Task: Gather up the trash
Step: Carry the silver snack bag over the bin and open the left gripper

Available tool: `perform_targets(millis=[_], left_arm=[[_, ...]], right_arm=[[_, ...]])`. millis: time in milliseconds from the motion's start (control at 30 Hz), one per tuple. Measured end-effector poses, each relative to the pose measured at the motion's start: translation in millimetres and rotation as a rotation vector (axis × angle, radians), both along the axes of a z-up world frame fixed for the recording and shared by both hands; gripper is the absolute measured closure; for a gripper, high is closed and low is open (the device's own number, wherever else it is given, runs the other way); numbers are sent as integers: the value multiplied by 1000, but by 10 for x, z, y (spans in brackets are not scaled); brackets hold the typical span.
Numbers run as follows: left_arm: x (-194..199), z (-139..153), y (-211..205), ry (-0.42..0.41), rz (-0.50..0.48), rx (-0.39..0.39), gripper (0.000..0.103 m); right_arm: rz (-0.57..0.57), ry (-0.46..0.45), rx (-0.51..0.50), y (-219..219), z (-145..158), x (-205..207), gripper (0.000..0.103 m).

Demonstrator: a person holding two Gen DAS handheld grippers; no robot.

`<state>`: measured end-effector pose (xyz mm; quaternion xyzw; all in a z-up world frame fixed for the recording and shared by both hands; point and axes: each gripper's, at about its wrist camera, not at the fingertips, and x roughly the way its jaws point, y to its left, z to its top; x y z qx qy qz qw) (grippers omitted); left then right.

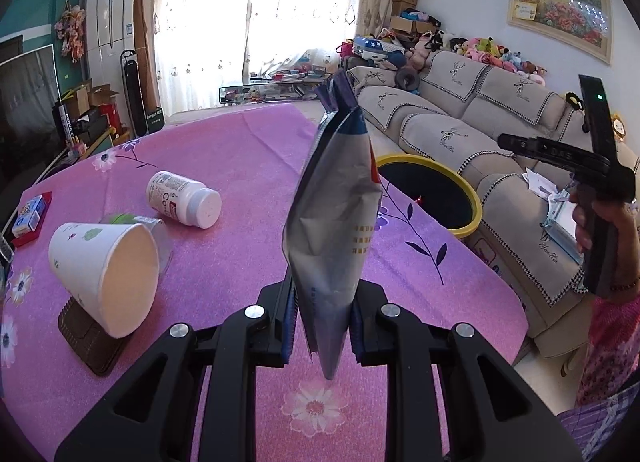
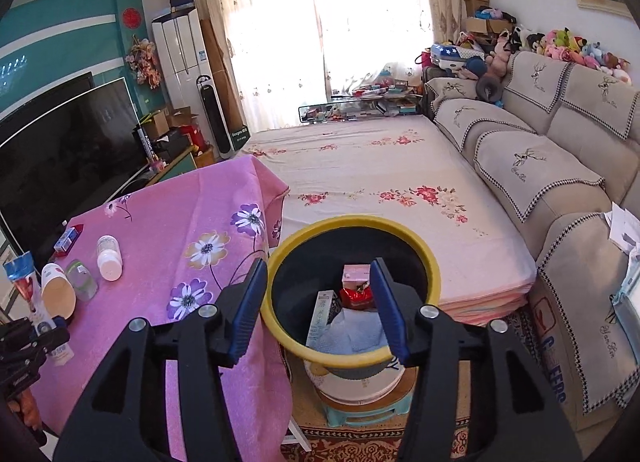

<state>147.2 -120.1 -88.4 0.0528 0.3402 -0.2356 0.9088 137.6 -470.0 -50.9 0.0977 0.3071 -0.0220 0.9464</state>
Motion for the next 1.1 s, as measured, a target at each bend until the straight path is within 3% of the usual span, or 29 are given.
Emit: perform_targets(millis=[233,467,667,1100], left_arm=[[290,89,-481,2,-38,-11,81],[528,170,-1168,2,-126,6,80],[787,195,-1805,4,-191,29,80],[1440,-209,-2836,100,-243,84,80]], right_arm=[[-125,31,33,-419,-168,-413,52],[-242,-8,16,-788,-134,-783,50],[-273,-14,11,-957,-153,-965,49],[-299,23,28,-1119,-301,-1004,48]])
